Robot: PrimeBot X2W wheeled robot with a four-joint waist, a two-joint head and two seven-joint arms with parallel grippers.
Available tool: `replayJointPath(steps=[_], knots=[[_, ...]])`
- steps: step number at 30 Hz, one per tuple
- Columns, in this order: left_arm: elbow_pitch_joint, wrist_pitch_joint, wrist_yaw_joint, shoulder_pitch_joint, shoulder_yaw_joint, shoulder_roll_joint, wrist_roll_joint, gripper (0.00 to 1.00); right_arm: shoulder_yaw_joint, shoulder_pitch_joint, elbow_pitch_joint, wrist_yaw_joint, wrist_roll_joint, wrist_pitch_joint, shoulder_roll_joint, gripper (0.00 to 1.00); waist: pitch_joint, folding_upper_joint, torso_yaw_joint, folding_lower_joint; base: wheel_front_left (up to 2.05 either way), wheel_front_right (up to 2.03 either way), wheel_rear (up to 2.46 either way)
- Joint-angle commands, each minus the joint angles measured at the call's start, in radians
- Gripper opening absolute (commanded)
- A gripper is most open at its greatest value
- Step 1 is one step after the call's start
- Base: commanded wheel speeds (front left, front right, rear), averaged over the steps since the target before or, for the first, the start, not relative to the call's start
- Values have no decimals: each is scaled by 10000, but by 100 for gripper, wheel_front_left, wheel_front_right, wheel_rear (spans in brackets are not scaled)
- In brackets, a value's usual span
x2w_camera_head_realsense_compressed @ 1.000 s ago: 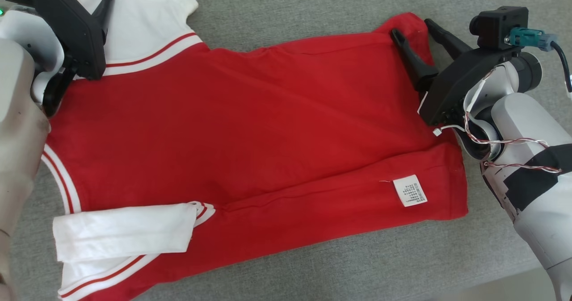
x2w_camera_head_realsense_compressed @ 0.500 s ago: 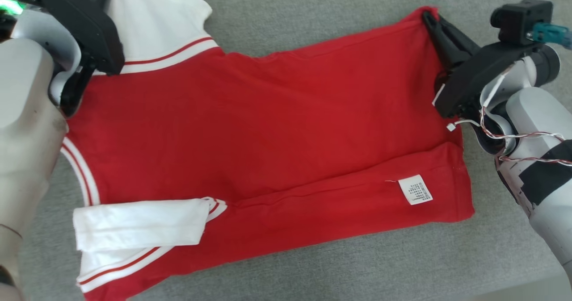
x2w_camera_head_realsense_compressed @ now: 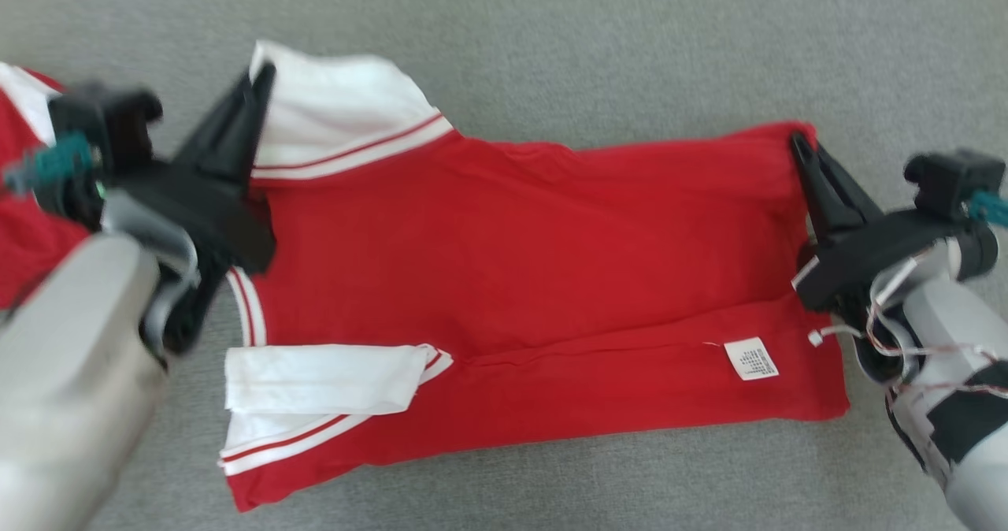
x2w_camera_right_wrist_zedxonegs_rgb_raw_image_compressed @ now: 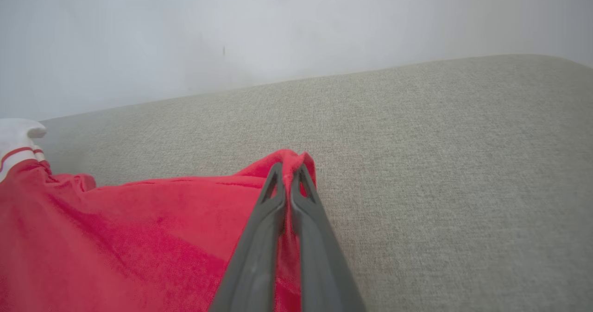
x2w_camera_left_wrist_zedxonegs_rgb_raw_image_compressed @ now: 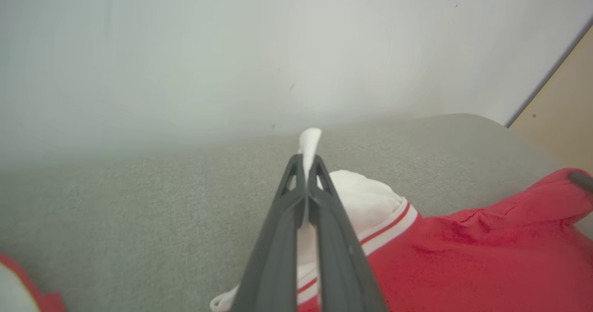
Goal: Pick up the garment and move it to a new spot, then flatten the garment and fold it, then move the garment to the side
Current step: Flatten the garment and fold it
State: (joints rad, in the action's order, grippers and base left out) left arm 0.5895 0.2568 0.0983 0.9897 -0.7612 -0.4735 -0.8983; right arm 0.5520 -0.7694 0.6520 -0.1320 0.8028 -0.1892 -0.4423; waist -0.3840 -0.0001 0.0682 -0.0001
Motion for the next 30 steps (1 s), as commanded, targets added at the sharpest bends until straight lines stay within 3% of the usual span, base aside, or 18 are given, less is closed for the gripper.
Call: replayJointPath(steps=[1,11,20,21,22,23,24,25,26,27,30], knots=[[-547,63,-188,-667,189,-153,-86,0,-186,397,-52,28,103,-140,-91,0,538,1,-408,1,0,0,0],[-4123,81,-1637,-4556,1749,-352,485,0,-1272,2080,-667,28,348,-561,43,0,935,1,-568,1,0,0,0],[-4894,81,-1790,-6726,2445,197,1065,0,-1883,3332,-1092,26,311,-624,329,0,1112,1,-623,1,0,0,0],[-4863,82,-1813,-6872,2538,258,1206,16,-1918,3447,-1125,28,275,-613,374,0,1132,1,-619,1,0,0,0],[-4831,82,-1804,-7006,2606,340,1334,44,-1974,3551,-1162,28,247,-604,399,19,1154,1,-614,1,0,0,0],[-4767,80,-1766,-7166,2648,432,1427,66,-2050,3652,-1198,28,250,-598,437,38,1189,1,-615,1,0,0,0],[-4729,80,-1739,-7277,2705,507,1500,66,-2099,3743,-1232,28,225,-583,469,45,1221,1,-613,1,0,0,0],[-4708,82,-1746,-7328,2828,564,1646,100,-2150,3836,-1289,28,190,-572,505,69,1257,1,-609,1,0,0,0],[-4703,82,-1753,-7396,2925,637,1820,100,-2165,3932,-1351,28,159,-535,546,93,1294,1,-602,1,0,0,0],[-4702,81,-1763,-7501,3029,736,1983,100,-2198,4013,-1418,28,120,-522,567,100,1334,1,-594,1,0,0,0],[-4834,78,-1733,-7746,3565,1066,2480,100,-2356,4236,-1667,28,-103,-538,508,100,1436,1,-601,1,0,0,0]])
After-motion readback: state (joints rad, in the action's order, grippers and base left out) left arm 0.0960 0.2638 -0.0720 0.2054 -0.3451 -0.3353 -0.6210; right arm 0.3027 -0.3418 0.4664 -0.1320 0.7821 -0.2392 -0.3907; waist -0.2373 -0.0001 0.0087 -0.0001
